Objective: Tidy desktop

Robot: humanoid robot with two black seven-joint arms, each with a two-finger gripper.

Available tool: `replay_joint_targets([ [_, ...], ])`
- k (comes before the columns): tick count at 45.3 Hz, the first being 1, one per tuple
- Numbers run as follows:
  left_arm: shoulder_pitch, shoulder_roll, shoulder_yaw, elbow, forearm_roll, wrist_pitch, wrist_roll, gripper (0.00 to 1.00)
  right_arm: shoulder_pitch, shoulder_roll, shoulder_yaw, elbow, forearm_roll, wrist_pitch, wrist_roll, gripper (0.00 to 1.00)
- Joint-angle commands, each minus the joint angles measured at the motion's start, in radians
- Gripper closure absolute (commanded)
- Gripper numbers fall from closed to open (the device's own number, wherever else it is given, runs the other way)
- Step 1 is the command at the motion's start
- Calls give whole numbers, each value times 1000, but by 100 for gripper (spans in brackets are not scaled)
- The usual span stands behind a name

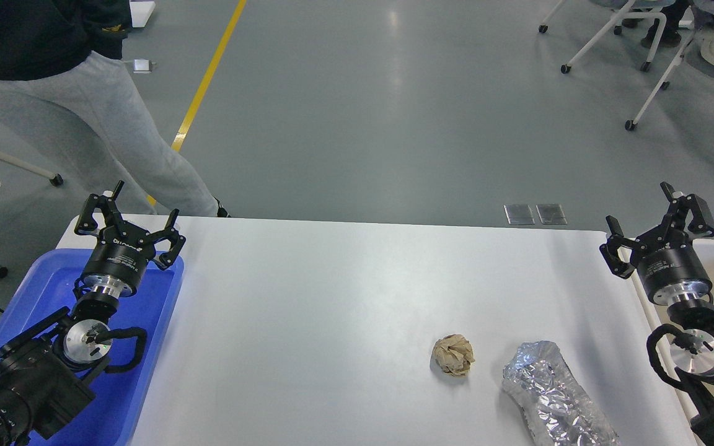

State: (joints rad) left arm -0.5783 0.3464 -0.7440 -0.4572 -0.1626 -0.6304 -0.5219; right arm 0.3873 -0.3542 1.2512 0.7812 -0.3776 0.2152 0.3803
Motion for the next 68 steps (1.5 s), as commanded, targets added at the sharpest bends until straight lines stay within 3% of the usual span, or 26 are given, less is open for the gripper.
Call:
replay_joint_targets([
  [1, 0, 0, 2, 0, 3, 1, 2, 0, 4, 0, -3, 0, 0, -5, 0, 1],
  [34, -2, -4, 0, 0, 0, 3, 0, 0, 8, -34, 2, 7, 37, 7, 3, 1],
  [39, -2, -4, 0, 0, 0, 3, 0, 0, 10, -42, -4, 4, 39, 10, -21, 1],
  [49, -2, -4, 0, 0, 0, 3, -1, 0, -4, -77, 1, 20, 101, 9, -153, 1],
  [59, -2, -4, 0, 0, -2, 1, 0, 0, -64, -198, -9, 186, 124, 12, -196, 1],
  [68, -2, -4, 0, 0, 0, 1, 0, 0, -76, -338, -120, 349, 124, 7, -201, 1],
])
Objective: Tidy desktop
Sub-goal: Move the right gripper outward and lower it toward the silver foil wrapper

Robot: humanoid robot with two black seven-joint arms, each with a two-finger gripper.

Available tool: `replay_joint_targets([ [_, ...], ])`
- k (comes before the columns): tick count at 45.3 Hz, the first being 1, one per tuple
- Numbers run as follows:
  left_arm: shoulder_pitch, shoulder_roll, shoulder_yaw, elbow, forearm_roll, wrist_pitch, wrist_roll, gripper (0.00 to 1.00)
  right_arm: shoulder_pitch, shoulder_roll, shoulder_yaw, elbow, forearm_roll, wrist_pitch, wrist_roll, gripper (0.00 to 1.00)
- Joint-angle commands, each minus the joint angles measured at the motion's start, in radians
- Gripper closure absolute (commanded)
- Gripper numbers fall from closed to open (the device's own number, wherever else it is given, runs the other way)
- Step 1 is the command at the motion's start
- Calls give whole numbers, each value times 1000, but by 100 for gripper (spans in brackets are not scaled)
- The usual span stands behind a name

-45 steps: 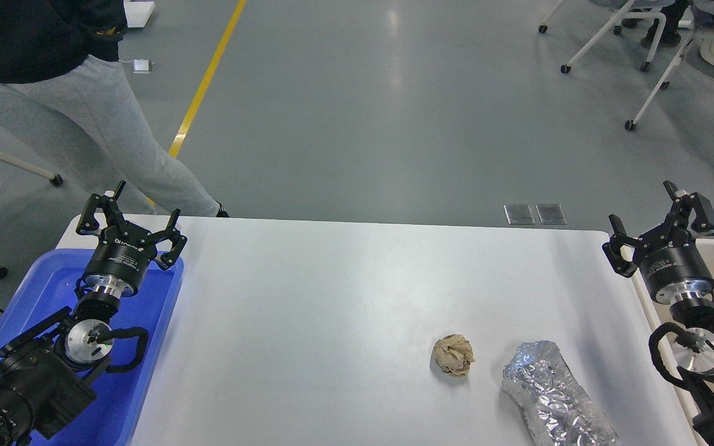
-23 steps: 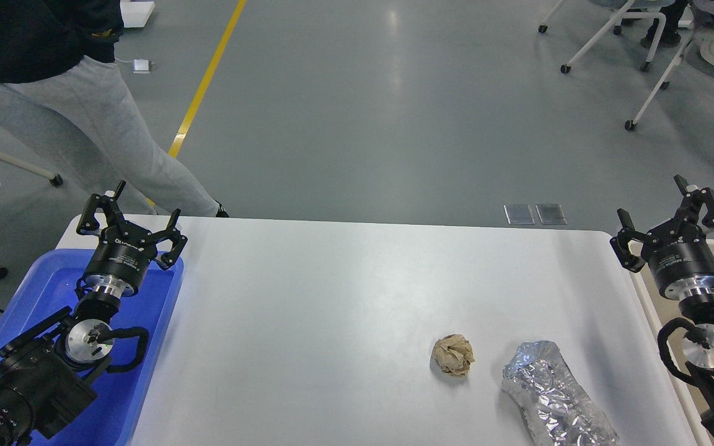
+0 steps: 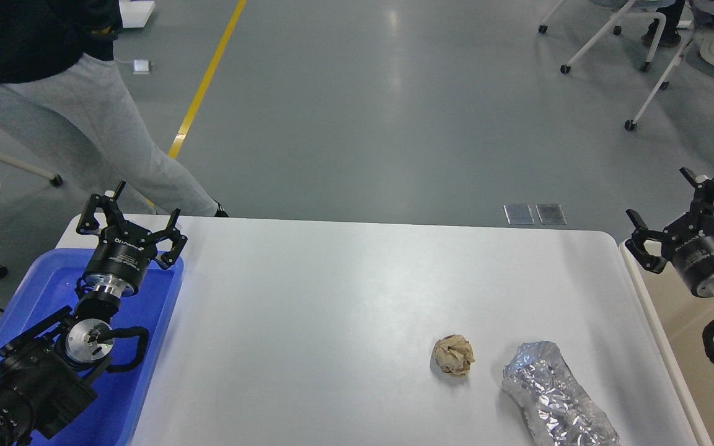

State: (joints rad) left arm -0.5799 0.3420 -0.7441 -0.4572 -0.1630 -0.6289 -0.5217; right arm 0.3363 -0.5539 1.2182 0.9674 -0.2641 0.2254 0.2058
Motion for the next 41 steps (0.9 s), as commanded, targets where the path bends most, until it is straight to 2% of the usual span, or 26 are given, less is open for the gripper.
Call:
replay_joint_targets([
  [1, 0, 0, 0, 0, -1, 0, 0, 0, -23, -149, -100, 172, 9, -1, -26, 1],
  [12, 0, 0, 0, 0, -1, 0, 0, 0, 33, -345, -290, 300, -72, 0, -28, 1],
  [20, 0, 0, 0, 0, -1, 0, 0, 0, 53, -471, -361, 408, -333, 2, -26, 1],
  [28, 0, 0, 0, -1, -1, 0, 0, 0, 55, -511, -362, 491, -539, 11, -26, 1],
  [34, -1, 0, 0, 0, -1, 0, 0, 0, 58, -546, -362, 543, -704, 113, -23, 1],
  [41, 0, 0, 0, 0, 0, 0, 0, 0, 58, -534, -365, 563, -944, 146, -23, 1],
])
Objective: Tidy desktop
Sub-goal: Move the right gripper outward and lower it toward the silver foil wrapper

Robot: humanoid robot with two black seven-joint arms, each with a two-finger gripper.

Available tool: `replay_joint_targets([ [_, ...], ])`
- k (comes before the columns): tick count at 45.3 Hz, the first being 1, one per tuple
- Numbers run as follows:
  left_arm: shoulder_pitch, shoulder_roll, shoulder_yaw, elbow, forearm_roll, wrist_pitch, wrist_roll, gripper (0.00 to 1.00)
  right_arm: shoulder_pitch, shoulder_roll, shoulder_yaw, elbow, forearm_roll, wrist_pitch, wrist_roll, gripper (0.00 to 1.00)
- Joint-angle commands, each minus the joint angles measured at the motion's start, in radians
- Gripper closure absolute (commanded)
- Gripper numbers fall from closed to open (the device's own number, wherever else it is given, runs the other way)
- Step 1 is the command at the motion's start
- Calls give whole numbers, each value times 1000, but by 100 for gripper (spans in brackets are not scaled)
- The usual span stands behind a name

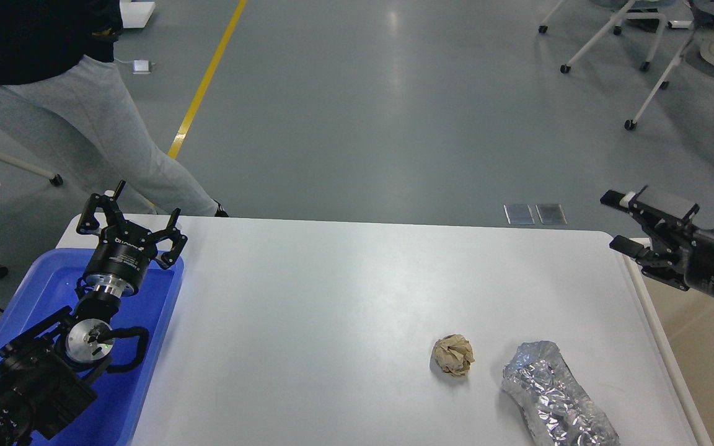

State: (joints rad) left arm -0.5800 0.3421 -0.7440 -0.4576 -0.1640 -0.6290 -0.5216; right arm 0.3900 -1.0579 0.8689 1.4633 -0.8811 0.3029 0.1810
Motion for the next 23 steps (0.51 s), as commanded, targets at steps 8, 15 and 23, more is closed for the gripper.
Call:
replay_joint_targets([
  [8, -1, 0, 0, 0, 0, 0, 0, 0, 6, -27, -80, 71, -602, 68, 11, 1],
  [15, -1, 0, 0, 0, 0, 0, 0, 0, 1, -14, -122, 69, -801, 62, 26, 1],
  [23, -1, 0, 0, 0, 0, 0, 0, 0, -10, -5, -180, 69, -895, 56, 64, 1],
])
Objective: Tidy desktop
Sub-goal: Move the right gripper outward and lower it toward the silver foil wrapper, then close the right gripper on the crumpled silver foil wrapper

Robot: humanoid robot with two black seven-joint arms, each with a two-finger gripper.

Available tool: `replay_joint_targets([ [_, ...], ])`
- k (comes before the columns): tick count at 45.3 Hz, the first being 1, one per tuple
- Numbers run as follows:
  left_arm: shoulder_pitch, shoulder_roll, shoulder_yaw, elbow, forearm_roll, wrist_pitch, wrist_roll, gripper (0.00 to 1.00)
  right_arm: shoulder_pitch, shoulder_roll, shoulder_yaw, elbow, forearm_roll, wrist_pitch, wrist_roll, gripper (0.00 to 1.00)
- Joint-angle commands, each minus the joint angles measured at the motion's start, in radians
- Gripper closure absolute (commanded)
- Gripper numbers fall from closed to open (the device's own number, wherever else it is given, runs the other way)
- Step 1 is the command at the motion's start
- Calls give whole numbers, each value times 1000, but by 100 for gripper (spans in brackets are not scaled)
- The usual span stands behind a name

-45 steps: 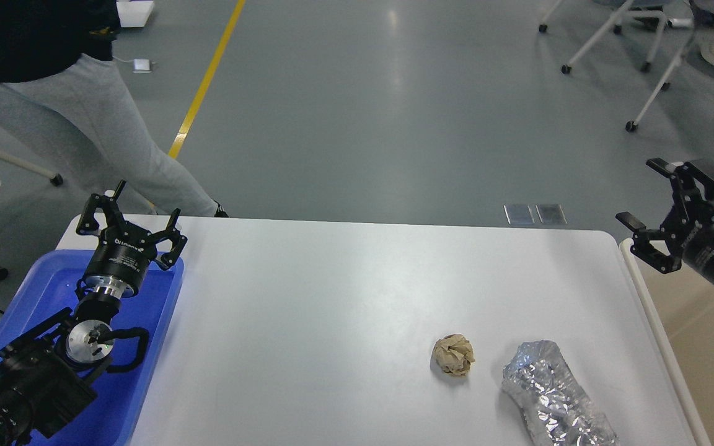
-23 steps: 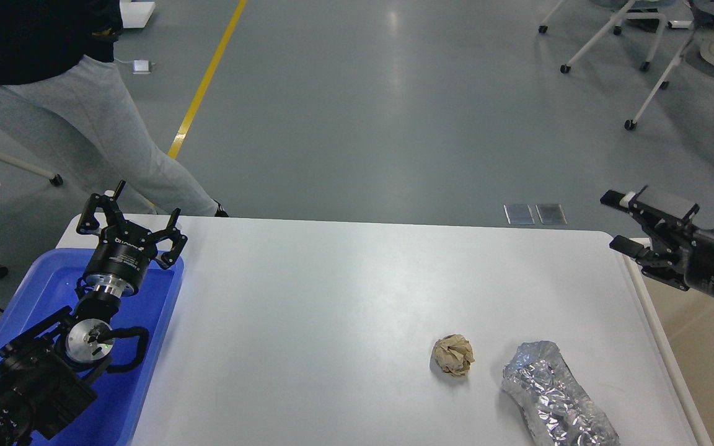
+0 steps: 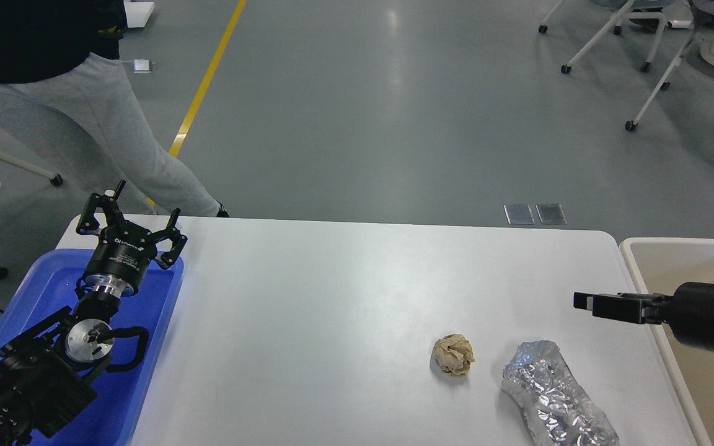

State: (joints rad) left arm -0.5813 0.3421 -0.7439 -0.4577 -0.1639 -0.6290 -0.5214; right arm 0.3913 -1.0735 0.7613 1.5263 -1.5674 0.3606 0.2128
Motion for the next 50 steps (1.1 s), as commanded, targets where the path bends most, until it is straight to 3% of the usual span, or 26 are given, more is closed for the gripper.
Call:
replay_joint_targets([
  [1, 0, 0, 0, 1, 1, 0, 0, 0, -11, 15, -82, 6, -210, -5, 36, 1],
  [17, 0, 0, 0, 1, 0, 0, 0, 0, -23, 109, -204, -32, -290, -109, 39, 1],
  [31, 0, 0, 0, 1, 0, 0, 0, 0, -17, 135, -301, -179, -353, -264, 54, 1],
  [50, 0, 0, 0, 1, 0, 0, 0, 0, -19, 234, -323, -271, -347, -313, 53, 1],
])
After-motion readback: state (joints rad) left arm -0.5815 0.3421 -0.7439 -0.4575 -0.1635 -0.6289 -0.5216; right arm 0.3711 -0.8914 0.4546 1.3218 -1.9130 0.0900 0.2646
